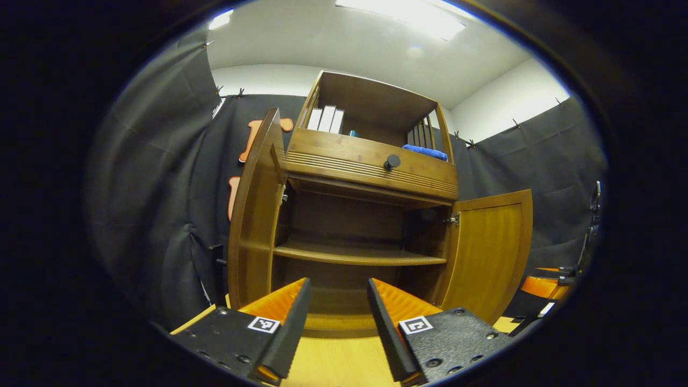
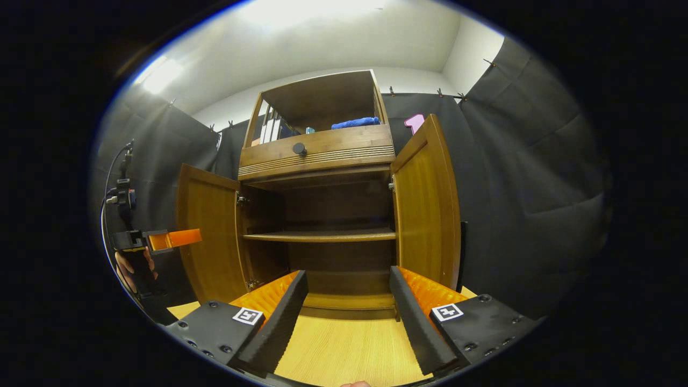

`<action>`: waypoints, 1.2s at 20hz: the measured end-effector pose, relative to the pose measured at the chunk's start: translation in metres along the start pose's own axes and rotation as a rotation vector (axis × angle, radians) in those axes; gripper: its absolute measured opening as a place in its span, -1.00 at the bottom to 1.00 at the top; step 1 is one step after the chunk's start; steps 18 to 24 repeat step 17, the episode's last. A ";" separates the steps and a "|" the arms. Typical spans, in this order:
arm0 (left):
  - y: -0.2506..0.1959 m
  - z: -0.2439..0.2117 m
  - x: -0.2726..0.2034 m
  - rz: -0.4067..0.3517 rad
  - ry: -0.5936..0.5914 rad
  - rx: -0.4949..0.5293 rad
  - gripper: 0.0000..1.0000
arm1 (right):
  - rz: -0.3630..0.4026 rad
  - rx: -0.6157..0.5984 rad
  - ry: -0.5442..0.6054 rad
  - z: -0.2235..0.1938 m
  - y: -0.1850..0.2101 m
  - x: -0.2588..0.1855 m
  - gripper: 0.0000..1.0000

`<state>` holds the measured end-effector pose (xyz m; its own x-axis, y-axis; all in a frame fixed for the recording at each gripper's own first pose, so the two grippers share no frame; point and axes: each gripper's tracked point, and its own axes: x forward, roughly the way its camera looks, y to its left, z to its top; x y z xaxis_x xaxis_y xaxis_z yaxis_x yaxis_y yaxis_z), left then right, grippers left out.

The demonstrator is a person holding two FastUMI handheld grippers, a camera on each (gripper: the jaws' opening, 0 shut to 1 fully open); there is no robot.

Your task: Open the right door of the double-door shoe cabinet with the right hand, and open the left door with the left hand.

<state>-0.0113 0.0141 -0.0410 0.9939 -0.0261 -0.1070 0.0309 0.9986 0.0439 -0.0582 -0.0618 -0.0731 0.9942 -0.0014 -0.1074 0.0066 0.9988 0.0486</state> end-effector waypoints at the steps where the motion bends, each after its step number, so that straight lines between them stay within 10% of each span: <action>1: -0.003 0.003 0.000 -0.004 -0.012 0.006 0.48 | 0.000 -0.001 -0.002 0.001 0.000 0.000 0.97; 5: -0.004 0.014 -0.007 0.005 -0.053 0.036 0.90 | 0.006 0.004 -0.010 0.001 0.003 0.000 0.97; 24: -0.004 0.008 -0.019 0.002 -0.025 0.053 0.89 | 0.027 -0.003 -0.008 0.001 0.016 0.000 1.00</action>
